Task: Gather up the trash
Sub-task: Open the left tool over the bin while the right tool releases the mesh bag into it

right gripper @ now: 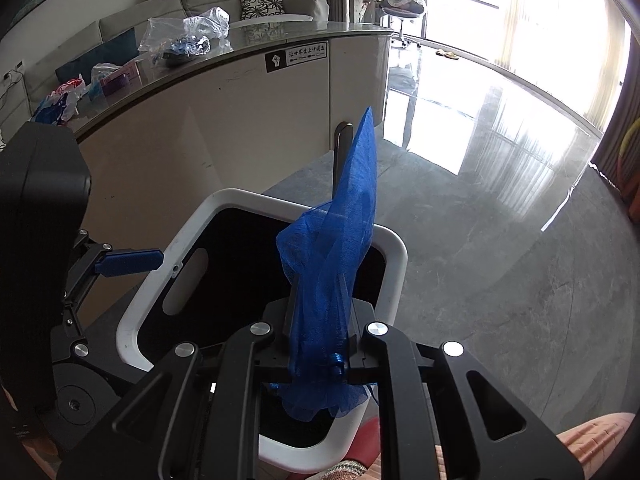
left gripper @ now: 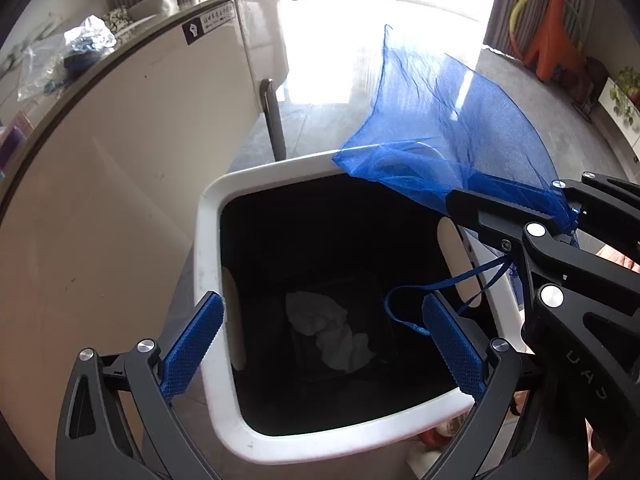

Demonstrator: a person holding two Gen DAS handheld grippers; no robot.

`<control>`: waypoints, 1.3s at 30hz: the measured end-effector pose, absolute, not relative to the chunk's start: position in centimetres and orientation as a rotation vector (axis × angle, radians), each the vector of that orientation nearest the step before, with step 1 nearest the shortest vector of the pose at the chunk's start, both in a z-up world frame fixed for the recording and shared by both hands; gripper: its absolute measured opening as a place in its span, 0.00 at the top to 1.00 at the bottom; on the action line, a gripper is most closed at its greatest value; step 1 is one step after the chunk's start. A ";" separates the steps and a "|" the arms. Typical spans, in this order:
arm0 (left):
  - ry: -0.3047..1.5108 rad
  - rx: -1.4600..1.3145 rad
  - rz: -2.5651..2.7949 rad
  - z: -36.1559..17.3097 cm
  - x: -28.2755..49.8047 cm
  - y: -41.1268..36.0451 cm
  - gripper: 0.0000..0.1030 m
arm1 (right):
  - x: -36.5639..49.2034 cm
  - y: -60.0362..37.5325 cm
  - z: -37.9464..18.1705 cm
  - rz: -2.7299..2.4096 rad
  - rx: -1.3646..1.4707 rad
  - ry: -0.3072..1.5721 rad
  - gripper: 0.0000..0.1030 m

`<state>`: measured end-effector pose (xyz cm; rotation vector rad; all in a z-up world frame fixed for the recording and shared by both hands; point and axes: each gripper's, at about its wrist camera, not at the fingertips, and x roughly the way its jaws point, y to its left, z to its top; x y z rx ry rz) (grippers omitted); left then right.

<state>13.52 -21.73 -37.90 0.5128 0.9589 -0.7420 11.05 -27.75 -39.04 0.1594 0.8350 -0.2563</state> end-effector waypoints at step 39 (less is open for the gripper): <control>0.855 0.249 -0.532 -31.1 18.8 -15.6 0.05 | 13.6 -23.6 -42.5 -0.217 0.049 0.980 0.08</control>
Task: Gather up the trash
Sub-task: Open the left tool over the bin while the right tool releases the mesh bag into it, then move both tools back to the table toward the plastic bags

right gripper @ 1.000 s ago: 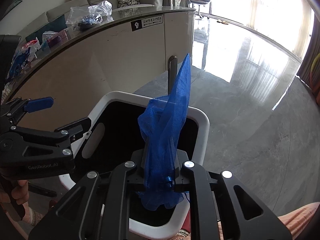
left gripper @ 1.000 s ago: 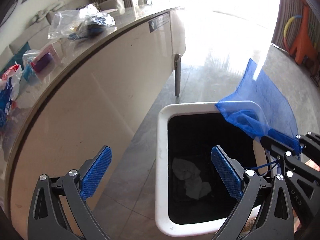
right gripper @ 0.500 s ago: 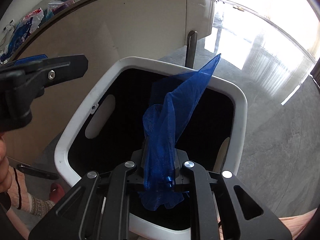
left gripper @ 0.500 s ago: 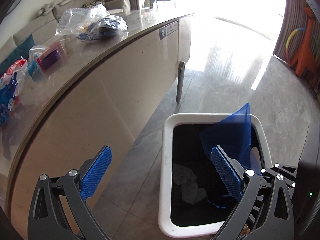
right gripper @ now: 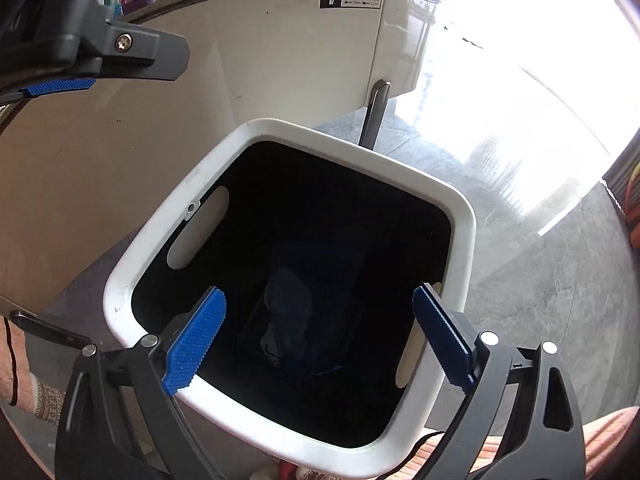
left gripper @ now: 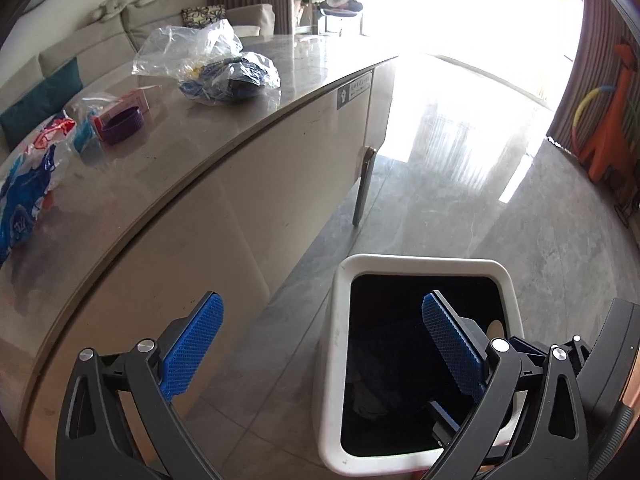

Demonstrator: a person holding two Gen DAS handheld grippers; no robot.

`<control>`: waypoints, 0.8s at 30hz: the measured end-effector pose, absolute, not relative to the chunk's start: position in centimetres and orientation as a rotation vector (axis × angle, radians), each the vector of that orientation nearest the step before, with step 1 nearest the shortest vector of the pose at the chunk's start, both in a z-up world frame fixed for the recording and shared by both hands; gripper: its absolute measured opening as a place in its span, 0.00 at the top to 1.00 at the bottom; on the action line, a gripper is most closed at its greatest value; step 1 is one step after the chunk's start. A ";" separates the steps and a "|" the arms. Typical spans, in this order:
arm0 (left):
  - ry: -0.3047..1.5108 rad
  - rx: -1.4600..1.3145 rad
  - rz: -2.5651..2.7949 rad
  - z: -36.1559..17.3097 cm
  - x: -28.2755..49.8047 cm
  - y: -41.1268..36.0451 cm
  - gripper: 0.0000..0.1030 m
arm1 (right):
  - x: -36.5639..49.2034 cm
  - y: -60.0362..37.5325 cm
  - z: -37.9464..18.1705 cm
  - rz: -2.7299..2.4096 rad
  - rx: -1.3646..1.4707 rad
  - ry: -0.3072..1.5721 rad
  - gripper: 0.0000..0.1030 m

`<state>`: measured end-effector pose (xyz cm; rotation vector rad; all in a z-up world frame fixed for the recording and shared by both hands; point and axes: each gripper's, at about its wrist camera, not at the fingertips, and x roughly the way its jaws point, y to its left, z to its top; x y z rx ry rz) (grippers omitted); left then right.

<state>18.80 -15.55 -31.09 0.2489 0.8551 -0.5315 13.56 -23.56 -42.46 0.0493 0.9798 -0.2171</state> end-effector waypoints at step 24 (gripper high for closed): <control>0.593 0.087 -0.306 -17.0 21.7 -3.2 0.05 | 20.4 -19.4 -23.0 -0.078 -0.090 0.534 0.05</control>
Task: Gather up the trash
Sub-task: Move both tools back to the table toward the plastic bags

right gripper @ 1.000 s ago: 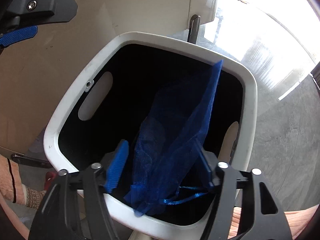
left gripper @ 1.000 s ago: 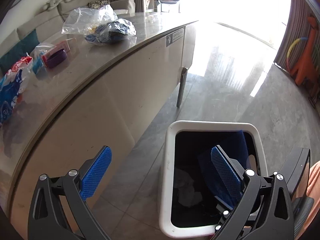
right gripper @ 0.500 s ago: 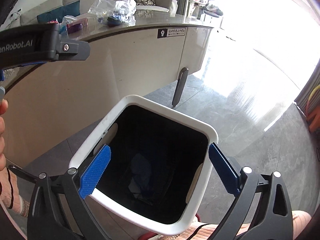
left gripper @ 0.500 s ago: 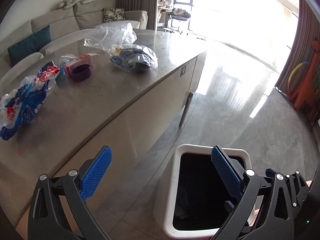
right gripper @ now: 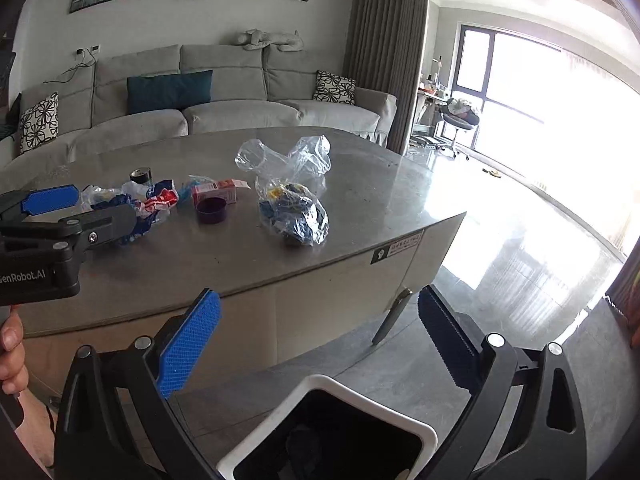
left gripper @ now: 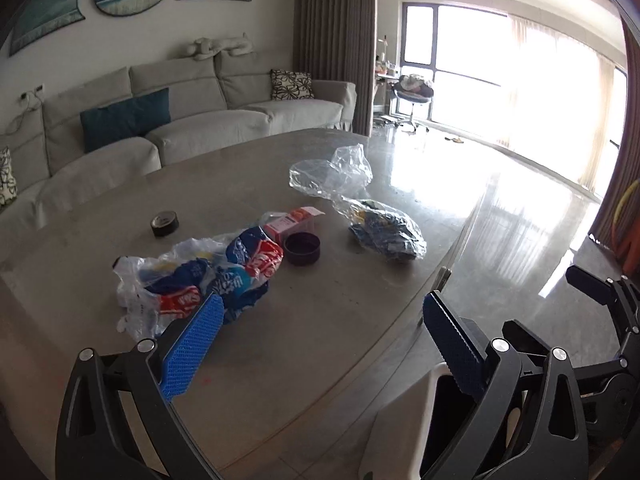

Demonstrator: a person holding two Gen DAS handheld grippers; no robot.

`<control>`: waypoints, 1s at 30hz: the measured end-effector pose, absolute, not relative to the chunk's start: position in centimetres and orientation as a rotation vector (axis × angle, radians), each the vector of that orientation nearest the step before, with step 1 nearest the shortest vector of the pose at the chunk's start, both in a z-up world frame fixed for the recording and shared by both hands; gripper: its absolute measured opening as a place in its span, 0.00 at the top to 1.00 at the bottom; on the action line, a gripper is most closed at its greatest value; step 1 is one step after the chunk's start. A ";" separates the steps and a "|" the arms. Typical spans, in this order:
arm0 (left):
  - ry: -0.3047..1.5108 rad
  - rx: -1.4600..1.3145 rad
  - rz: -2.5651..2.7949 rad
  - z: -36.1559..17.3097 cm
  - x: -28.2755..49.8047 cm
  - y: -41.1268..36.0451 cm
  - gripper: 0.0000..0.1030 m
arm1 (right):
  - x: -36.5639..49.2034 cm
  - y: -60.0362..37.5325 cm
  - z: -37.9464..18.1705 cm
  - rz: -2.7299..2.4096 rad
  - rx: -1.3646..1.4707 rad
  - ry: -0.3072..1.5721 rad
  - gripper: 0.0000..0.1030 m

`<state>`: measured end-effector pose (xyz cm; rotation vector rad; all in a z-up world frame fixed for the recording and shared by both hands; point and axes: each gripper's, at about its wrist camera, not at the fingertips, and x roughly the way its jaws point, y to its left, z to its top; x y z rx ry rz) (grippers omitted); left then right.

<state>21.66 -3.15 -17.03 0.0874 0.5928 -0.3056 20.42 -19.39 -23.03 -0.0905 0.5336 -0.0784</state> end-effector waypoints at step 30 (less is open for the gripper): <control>0.690 0.102 -0.075 -21.9 33.3 1.9 0.05 | 33.7 -14.9 -22.0 0.061 -0.138 0.498 0.05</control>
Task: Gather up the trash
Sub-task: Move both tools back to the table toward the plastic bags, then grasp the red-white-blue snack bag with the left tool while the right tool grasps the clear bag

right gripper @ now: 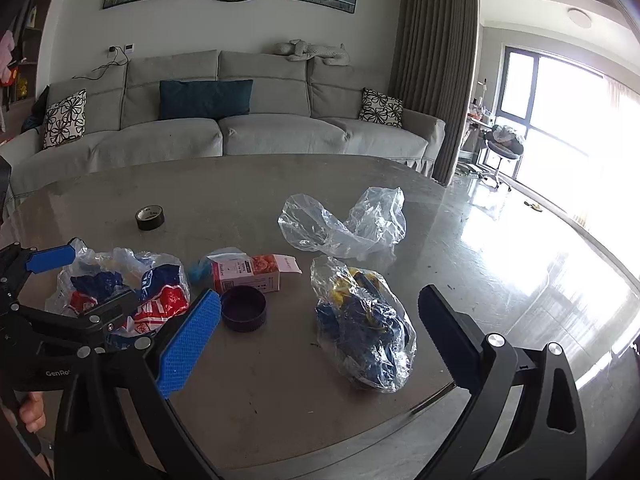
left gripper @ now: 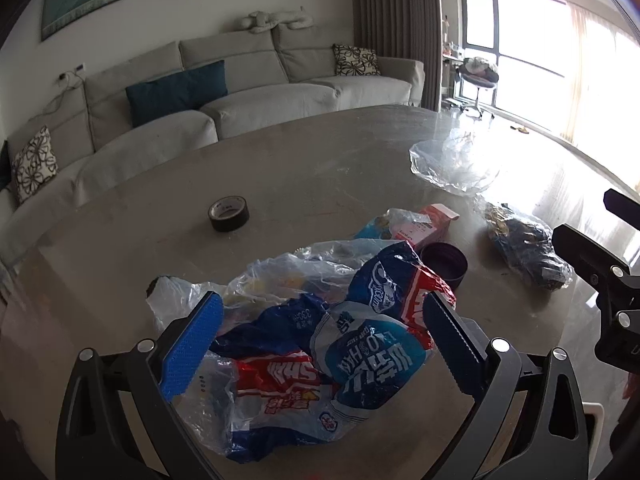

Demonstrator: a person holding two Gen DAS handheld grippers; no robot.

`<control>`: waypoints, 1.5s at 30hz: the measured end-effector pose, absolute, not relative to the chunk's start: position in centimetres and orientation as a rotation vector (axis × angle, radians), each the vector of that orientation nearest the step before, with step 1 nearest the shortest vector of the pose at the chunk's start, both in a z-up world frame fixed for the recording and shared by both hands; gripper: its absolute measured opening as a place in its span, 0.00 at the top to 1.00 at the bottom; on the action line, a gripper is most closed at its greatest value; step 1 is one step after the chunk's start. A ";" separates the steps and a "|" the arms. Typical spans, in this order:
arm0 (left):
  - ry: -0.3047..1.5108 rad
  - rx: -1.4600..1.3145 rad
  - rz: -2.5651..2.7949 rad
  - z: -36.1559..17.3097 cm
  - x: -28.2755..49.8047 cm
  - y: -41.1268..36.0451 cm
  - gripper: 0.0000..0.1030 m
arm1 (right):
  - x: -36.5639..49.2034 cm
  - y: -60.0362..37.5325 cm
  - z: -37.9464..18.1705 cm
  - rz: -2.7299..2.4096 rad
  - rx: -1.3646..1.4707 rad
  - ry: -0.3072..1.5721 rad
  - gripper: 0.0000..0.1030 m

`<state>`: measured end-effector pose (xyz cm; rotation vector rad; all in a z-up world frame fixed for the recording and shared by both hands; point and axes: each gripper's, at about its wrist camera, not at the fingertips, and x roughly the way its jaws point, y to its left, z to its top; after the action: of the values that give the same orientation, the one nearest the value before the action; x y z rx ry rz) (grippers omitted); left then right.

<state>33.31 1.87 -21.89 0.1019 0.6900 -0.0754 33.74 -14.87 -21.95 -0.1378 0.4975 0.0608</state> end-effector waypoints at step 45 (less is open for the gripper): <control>0.520 0.123 -0.148 -16.6 29.0 1.0 1.00 | 41.2 -19.2 -29.9 0.005 -0.045 0.688 0.74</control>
<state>29.00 1.04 -16.63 0.1228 0.5198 -0.1481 41.18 -19.17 -29.91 -0.0455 0.6878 0.0053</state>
